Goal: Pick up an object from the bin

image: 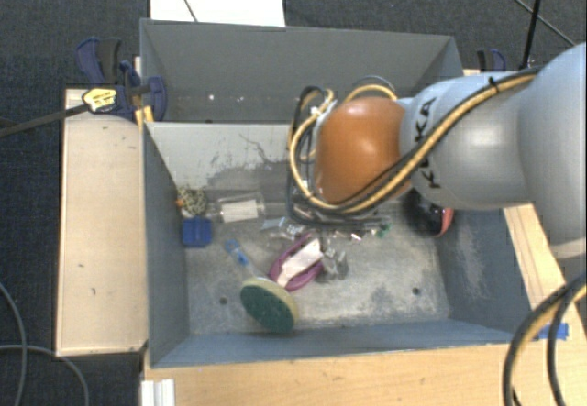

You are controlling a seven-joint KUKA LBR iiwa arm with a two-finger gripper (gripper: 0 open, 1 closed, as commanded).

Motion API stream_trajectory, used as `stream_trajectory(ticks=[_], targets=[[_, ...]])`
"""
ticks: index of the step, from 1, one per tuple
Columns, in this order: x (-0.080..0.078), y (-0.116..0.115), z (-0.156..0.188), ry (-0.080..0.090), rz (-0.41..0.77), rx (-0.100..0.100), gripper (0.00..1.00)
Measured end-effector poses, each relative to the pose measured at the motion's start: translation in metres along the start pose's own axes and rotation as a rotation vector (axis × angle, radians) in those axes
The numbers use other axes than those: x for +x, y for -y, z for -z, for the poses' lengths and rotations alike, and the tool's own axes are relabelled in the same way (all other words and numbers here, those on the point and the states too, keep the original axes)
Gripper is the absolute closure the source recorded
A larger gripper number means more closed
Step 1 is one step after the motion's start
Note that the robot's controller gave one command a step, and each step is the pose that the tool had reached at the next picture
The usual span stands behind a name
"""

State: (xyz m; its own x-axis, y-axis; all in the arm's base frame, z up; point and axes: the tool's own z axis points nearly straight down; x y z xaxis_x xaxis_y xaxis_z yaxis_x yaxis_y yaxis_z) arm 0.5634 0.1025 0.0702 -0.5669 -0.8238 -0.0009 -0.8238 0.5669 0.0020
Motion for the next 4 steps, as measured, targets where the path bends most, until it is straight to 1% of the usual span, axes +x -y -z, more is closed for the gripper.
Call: stream_trajectory(ticks=[1, 2, 3, 4], targets=[[0.0, 0.0, 0.0, -0.001, -0.003, 0.0, 1.0], [0.0, 0.0, 0.002, 0.0, -0.01, 0.001, 1.0], [-0.001, 0.001, 0.046, 0.004, -0.018, 0.006, 1.0], [-0.002, 0.002, 0.103, 0.005, -0.029, 0.007, 1.0]])
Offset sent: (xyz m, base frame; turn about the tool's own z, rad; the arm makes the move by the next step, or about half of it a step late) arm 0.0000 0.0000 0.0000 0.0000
